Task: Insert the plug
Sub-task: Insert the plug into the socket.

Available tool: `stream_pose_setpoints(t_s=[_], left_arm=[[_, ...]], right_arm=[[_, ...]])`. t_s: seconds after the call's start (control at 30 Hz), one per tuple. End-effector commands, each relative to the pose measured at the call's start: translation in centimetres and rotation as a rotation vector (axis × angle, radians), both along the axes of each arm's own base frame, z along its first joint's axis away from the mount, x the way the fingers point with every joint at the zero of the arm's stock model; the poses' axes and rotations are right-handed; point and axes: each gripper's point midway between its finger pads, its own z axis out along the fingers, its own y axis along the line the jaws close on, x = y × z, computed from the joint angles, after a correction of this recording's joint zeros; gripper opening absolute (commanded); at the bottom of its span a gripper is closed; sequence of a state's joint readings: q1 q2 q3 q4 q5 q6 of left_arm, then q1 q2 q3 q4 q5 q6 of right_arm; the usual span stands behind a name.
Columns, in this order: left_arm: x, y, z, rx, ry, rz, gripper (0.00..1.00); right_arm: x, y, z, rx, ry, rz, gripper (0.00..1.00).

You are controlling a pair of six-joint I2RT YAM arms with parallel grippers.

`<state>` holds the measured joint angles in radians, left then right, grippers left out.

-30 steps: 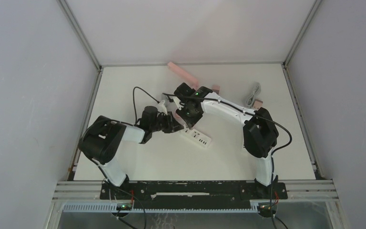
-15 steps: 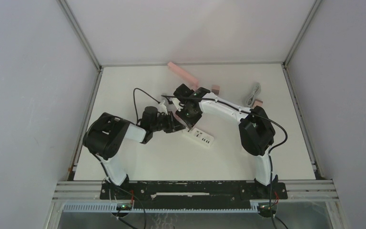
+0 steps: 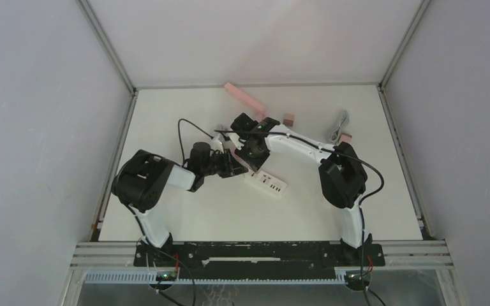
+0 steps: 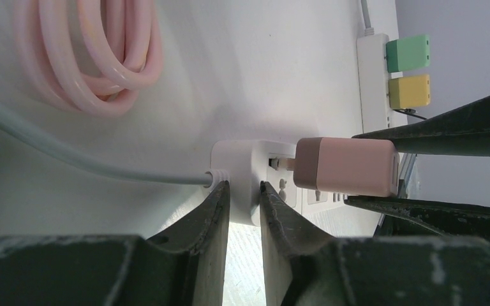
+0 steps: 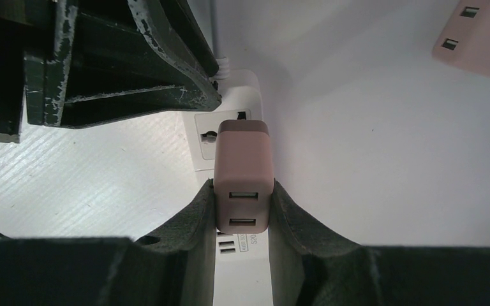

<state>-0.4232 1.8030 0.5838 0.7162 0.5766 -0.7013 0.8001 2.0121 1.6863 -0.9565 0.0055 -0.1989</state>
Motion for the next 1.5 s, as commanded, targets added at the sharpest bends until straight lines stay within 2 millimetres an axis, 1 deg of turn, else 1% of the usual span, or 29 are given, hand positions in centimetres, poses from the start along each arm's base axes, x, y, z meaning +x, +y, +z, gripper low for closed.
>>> stream_pose_setpoints(t_s=[0.0,0.1,0.37,0.63,0.77,0.9,1.03,1.13,1.27,1.47], left_arm=[[-0.8,0.7,-2.4,0.055,0.084,0.012,0.29],[-0.8,0.6,-2.5,0.053,0.089,0.010,0.29],[-0.8,0.7,-2.5,0.054,0.091,0.012,0.29],[-0.8,0.7,-2.5,0.054,0.092,0.014,0.29],[-0.7,0.7,-2.5,0.052,0.092,0.013,0.29],[-0.7,0.7,-2.5,0.052,0.093,0.012,0.29],[-0.7,0.6,-2.5,0.050,0.095,0.010,0.29],[-0.8,0.6,-2.5,0.051,0.097,0.010,0.29],[-0.8,0.6,-2.5,0.049,0.097,0.009,0.29],[-0.8,0.6,-2.5,0.048,0.099,0.007,0.29]], right_arm=[[0.7,-0.7,-0.3,-0.064,-0.029,0.016,0.00],[0.6,-0.8,-0.6,-0.067,-0.022,0.014,0.00],[-0.6,-0.3,-1.4,-0.078,0.003,0.040,0.00],[-1.3,0.0,-2.1,-0.092,0.007,0.064,0.00],[-1.3,-0.2,-2.6,-0.093,0.008,0.062,0.00],[-0.8,-0.4,-2.3,-0.093,-0.007,0.056,0.00],[-0.7,0.0,-2.4,-0.096,-0.012,0.083,0.00],[-1.0,0.3,-2.9,-0.115,-0.007,0.104,0.00],[-1.2,0.4,-3.5,-0.138,-0.004,0.119,0.00],[-0.8,0.2,-3.6,-0.147,-0.010,0.115,0.00]])
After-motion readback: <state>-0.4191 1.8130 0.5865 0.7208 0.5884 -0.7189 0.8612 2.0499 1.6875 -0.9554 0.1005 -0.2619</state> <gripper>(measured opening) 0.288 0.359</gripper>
